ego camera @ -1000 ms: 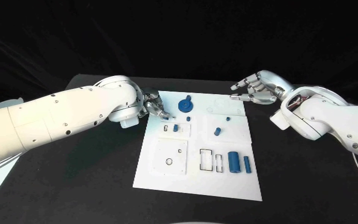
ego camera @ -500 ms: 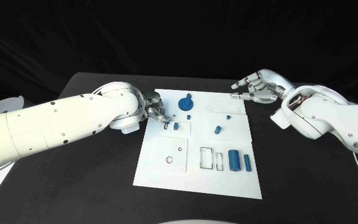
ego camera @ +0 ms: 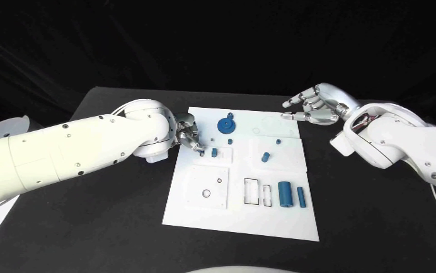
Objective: Assemble the parts on the task board
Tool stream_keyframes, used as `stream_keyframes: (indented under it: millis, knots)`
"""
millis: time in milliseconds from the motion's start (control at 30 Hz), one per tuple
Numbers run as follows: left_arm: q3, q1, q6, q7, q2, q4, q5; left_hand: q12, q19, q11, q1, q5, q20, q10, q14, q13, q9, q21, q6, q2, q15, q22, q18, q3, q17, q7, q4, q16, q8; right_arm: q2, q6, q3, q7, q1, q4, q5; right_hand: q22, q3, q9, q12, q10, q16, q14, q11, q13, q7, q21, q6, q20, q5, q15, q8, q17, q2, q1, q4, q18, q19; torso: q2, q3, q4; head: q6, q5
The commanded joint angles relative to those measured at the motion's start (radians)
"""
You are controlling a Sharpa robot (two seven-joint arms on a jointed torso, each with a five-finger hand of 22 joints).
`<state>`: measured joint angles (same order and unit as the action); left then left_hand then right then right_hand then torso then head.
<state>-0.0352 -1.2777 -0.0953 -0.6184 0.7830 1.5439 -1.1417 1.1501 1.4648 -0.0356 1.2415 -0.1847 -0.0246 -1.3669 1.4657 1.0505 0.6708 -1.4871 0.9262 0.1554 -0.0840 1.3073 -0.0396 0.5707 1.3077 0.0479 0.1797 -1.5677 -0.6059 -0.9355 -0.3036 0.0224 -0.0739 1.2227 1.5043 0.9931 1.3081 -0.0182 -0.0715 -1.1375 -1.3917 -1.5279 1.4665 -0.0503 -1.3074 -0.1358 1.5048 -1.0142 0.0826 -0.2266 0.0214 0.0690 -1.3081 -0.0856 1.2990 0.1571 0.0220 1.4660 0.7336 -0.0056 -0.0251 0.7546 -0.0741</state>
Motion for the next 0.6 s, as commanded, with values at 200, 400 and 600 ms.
stream_keyframes:
  millis: [200,400,600]
  knots:
    - [0.000,0.006,-0.044,-0.008,-0.004,0.001,-0.020,-0.003,0.065,-0.001,0.003,-0.008,0.007,-0.006,0.105,-0.003,0.001,-0.005,0.003,-0.009,-0.006,0.156,0.013,0.129,0.263,-0.011,-0.123,-0.003,-0.004,0.001,0.013,0.000,-0.008,-0.001,0.002,0.002,0.138,0.007,-0.002,0.004,0.004,0.003,0.088,0.000,0.001,0.000,-0.004,-0.002,0.001,-0.003,0.001,-0.002,-0.195,0.009,-0.005,-0.002,0.008,0.037,0.000,-0.0002,-0.0007,0.001,0.003]
    - [0.000,0.008,-0.054,-0.008,-0.006,-0.003,-0.020,-0.003,0.066,-0.001,0.002,-0.008,0.007,-0.006,0.105,-0.003,0.001,-0.005,0.003,-0.009,-0.006,0.156,0.013,0.130,0.263,-0.012,-0.124,-0.003,-0.004,0.001,0.013,0.000,-0.009,-0.001,0.002,0.002,0.138,0.007,-0.002,0.004,0.004,0.003,0.088,0.000,0.001,0.000,-0.004,-0.002,0.001,-0.003,0.001,-0.002,-0.195,0.009,-0.005,-0.002,0.008,0.037,-0.001,0.0002,-0.0010,0.003,0.002]
    - [-0.001,0.011,-0.061,-0.008,-0.008,-0.005,-0.020,-0.003,0.066,-0.001,0.002,-0.008,0.007,-0.006,0.105,-0.003,0.001,-0.005,0.003,-0.009,-0.006,0.156,0.013,0.130,0.263,-0.012,-0.124,-0.003,-0.004,0.000,0.014,0.000,-0.009,-0.001,0.003,0.002,0.138,0.007,-0.002,0.004,0.004,0.003,0.088,0.000,0.001,0.000,-0.004,-0.002,0.001,-0.003,0.001,-0.002,-0.195,0.009,-0.005,-0.002,0.008,0.037,0.000,-0.0001,-0.0003,0.005,0.002]
